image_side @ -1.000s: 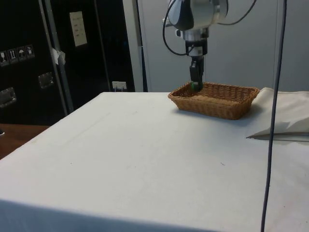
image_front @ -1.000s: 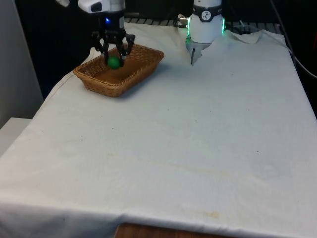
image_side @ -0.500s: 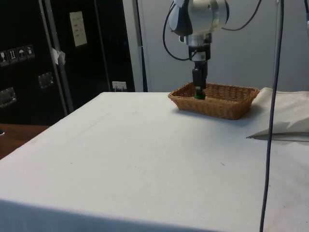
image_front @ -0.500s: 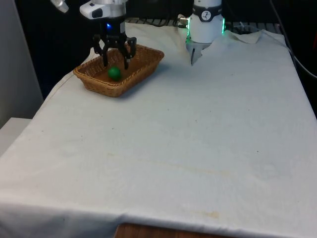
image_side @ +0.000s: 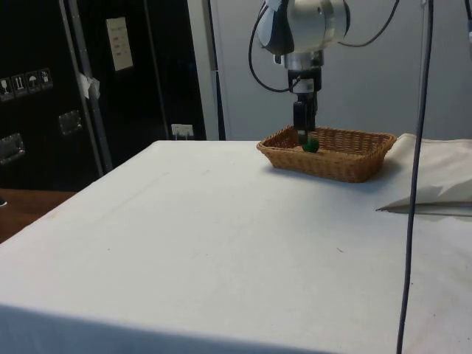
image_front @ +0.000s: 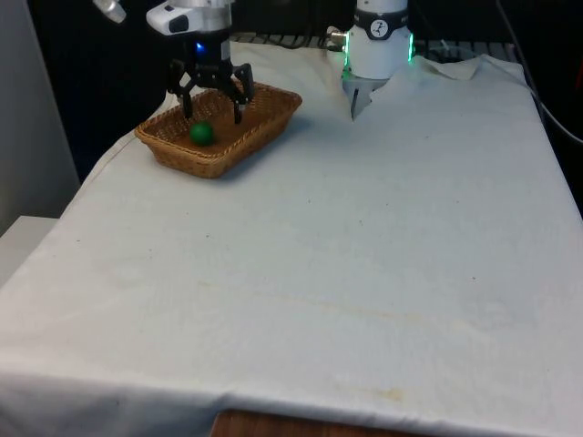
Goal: Pick up the ball and place it into the basket.
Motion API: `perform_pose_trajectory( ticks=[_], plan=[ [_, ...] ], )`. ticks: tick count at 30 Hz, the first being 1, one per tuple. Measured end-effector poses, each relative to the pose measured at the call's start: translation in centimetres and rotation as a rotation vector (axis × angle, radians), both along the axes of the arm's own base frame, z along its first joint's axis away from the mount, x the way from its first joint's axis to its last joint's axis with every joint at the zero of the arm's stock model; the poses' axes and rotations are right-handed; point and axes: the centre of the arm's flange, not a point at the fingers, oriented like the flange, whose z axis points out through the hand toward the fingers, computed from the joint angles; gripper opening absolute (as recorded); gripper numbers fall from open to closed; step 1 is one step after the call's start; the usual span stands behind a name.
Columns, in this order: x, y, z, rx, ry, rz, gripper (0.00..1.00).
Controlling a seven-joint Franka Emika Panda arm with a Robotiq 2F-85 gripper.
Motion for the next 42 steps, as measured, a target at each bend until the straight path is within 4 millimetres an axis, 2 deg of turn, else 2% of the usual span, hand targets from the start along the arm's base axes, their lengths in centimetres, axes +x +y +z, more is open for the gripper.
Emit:
perform_pose_trajectory(
  ticks=[10, 25, 42],
  plan=[
    [0.5, 1.0, 1.4, 0.028, -0.038, -0.018, 1.0],
    [1.0, 4.0, 3.2, 0.061, -0.063, -0.011, 1.0],
    [2.8, 8.7, 5.8, 0.072, -0.091, 0.014, 1.0]
  ],
)
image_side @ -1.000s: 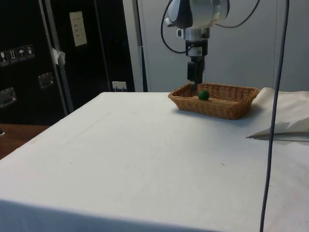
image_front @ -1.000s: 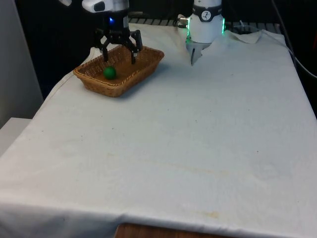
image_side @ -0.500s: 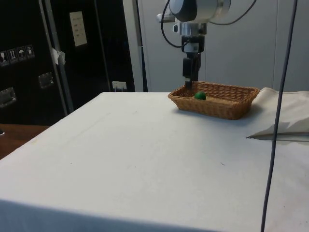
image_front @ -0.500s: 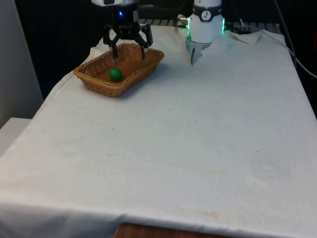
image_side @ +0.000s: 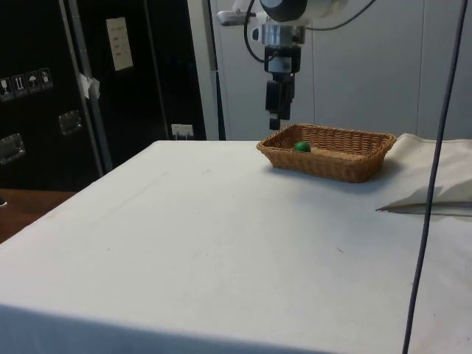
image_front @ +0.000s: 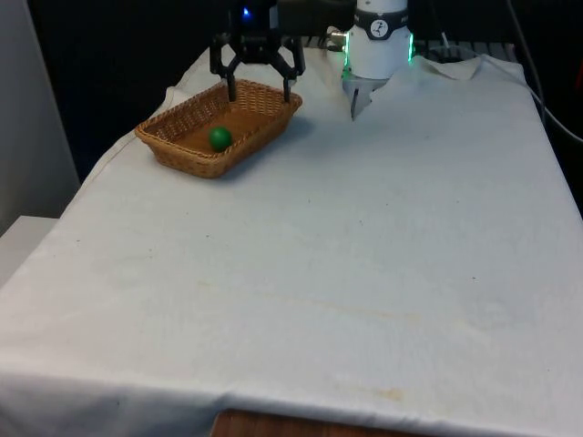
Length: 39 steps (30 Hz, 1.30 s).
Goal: Pick up the ball and place it into the basket.
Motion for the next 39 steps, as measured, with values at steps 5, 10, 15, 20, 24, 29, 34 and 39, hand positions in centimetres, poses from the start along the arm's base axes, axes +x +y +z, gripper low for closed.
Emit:
perform_pose_trajectory(
  ticks=[5, 10, 15, 20, 24, 29, 34, 39],
  plan=[
    [0.5, 1.6, 0.8, -0.004, -0.007, 0.007, 1.0],
    [0.8, 3.1, 1.3, -0.012, -0.01, 0.012, 1.0],
    [1.2, 4.4, 1.6, -0.018, -0.012, 0.019, 1.0],
    [1.6, 5.8, 2.0, -0.026, -0.012, 0.025, 1.0],
    [1.9, 7.1, 2.2, -0.03, -0.009, 0.03, 1.0],
    [2.2, 8.8, 2.1, -0.032, -0.002, 0.035, 1.0],
    [2.6, 10.7, 2.0, -0.032, 0.006, 0.042, 1.0],
    [3.1, 11.6, 2.2, -0.034, 0.009, 0.04, 1.0]
  ],
)
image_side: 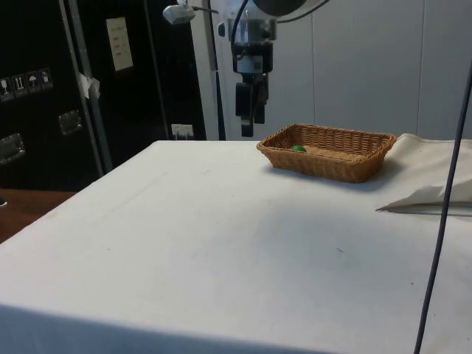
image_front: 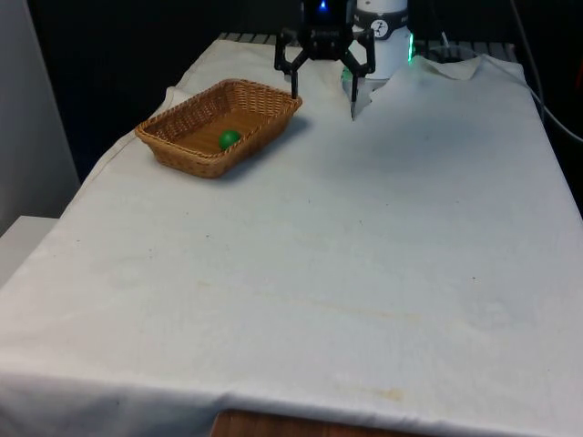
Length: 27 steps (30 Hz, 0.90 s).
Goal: Pick up the ball and place it into the basket.
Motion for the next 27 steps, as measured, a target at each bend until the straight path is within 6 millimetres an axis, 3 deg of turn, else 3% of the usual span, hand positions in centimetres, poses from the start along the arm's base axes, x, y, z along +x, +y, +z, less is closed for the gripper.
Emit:
perform_pose_trajectory(
  ticks=[10, 27],
  plan=[
    [1.5, 1.3, 0.4, -0.013, 0.019, -0.026, 1.0],
    [2.3, 1.8, 1.1, -0.011, 0.046, -0.071, 1.0]
  ],
)
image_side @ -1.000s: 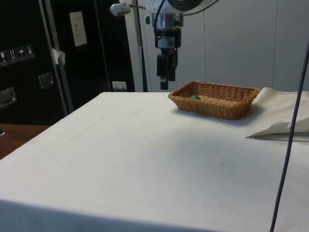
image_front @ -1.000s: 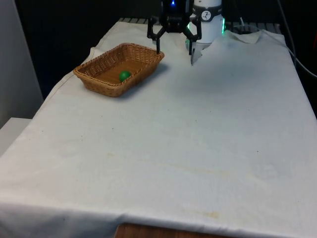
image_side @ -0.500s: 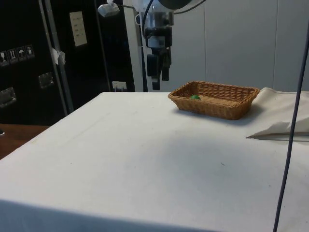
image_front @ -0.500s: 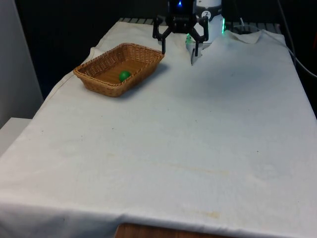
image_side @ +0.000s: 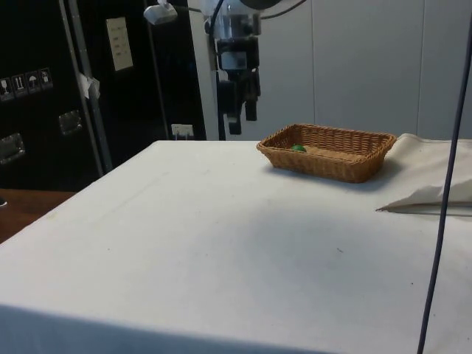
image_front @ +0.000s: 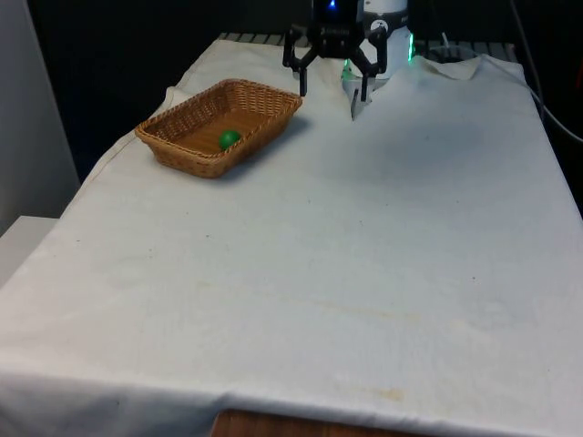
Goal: Pick up the ball and place it into the basket.
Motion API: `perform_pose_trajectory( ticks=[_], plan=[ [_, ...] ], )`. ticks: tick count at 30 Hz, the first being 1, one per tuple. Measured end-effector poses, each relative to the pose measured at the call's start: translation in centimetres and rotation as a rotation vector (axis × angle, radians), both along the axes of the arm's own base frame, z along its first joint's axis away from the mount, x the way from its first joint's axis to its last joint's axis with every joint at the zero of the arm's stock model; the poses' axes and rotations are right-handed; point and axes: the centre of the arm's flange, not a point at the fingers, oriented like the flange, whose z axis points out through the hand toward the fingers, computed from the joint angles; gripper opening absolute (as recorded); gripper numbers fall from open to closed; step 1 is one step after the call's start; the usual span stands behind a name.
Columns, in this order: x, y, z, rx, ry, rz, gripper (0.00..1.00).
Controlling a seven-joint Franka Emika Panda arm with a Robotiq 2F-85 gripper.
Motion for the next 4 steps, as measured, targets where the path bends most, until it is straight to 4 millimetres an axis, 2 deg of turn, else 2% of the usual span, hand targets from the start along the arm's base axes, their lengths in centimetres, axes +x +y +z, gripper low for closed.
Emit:
perform_pose_trajectory(
  ticks=[4],
  plan=[
    [0.03, 0.05, 0.07, 0.001, -0.001, 0.001, 1.0]
  ],
)
